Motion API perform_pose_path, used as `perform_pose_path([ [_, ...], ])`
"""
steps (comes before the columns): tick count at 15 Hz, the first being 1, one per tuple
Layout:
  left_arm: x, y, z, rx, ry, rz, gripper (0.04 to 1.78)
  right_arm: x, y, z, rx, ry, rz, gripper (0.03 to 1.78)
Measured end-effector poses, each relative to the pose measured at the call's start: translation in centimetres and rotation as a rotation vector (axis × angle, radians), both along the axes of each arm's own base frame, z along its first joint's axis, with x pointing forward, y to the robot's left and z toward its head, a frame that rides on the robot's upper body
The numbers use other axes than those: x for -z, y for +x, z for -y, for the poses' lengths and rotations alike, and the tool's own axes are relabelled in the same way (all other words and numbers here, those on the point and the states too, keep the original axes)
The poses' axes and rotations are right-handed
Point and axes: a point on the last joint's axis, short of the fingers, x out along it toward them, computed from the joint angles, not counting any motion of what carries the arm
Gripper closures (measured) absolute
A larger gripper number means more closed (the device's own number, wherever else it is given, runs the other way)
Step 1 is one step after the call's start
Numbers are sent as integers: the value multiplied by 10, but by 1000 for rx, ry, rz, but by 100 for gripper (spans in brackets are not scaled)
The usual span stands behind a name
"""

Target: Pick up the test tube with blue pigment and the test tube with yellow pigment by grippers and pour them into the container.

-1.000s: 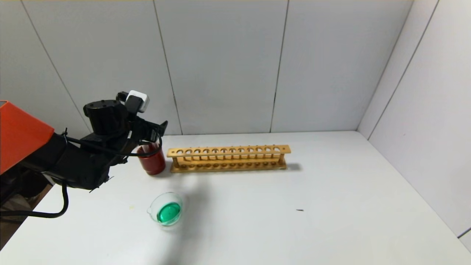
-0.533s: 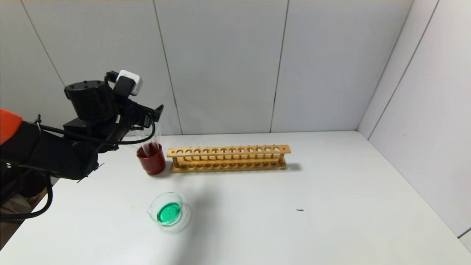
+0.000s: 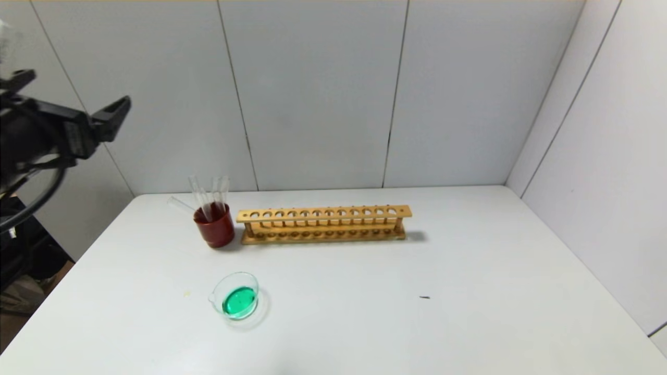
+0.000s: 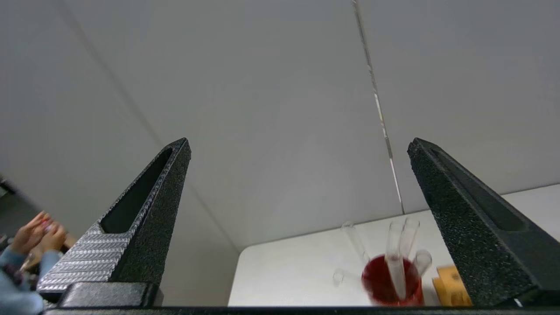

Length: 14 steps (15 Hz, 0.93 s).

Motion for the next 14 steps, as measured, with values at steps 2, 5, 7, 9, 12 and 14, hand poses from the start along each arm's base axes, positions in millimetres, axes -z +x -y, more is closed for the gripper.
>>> perform_pose_path([
  [2,6,-64,-9,-12,-38,44,7,0,0,0,0,0,0,6],
  [5,30,-144,-15,5,-115,91,7,0,0,0,0,0,0,6],
  [7,58,-186,-17,33,-147,100,7,0,0,0,0,0,0,6],
  [9,97,-214,-17,56,-160,67,7,0,0,0,0,0,0,6],
  [12,163,-211,-16,65,-184,-52,7,0,0,0,0,0,0,6],
  [14,193,-206,-15,80,-205,-154,7,0,0,0,0,0,0,6],
])
